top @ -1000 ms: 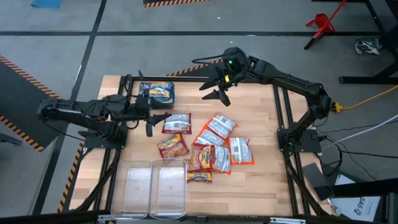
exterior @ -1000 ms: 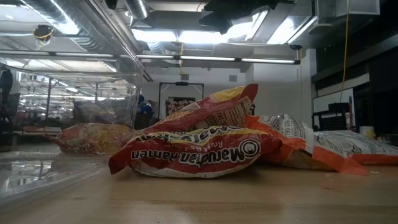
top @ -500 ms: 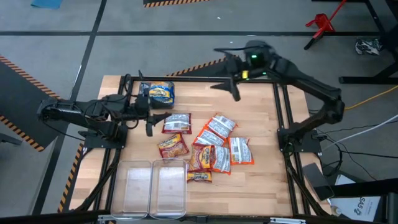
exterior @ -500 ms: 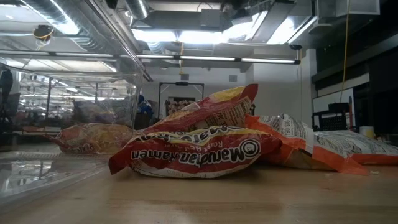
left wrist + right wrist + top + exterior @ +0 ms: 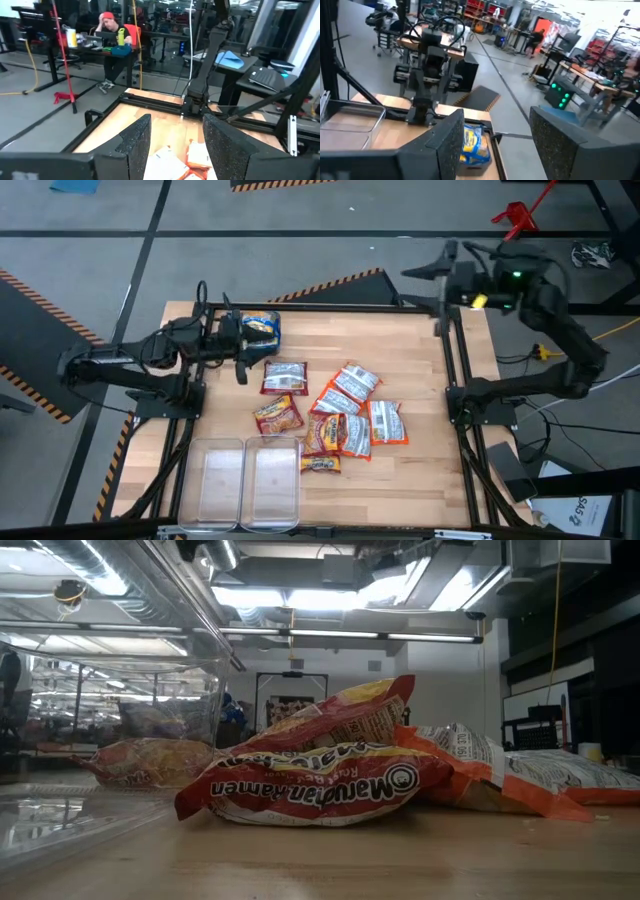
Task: Sort Maruchan noodles
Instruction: Put the red noodle pack into the left transparent bin
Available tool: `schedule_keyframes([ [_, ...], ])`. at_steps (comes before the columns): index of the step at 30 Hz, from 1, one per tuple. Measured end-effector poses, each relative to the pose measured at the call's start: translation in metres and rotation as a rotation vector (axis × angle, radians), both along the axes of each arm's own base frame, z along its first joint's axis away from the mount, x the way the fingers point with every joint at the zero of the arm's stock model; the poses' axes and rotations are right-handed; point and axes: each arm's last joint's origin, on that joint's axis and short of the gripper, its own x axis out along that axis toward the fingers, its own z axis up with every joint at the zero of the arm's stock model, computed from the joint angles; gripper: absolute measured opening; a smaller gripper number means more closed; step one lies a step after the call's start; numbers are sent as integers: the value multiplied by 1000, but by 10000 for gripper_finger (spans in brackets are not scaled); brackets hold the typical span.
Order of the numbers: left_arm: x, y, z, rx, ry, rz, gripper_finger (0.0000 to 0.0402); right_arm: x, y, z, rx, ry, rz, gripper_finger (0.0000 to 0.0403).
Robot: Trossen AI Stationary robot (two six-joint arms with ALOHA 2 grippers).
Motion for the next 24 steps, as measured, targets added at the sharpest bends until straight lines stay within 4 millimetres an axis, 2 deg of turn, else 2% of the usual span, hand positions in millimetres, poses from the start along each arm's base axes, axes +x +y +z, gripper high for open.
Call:
schedule_keyframes([
  [3,-1,7,0,-3,1,-30,173,-14,6,-4,10,57,-23,211],
  [6,0,15,-2,-6,11,-45,173,-18,6,-13,16,126,-53,211],
  [9,2,21,-6,-7,18,-45,173,-17,4,-33,32,167,-66,211],
  [12,4,26,-20,-12,16,-25,173,-18,-2,-61,69,210,-85,211],
  [15,6,28,-35,-35,-25,-16,173,-14,-9,-89,128,169,-63,211],
  [18,7,29,-50,-67,-54,-15,173,-14,-14,-106,160,56,-42,211],
  [24,6,24,-75,-116,-153,-41,173,-7,-21,-151,222,-60,47,211],
])
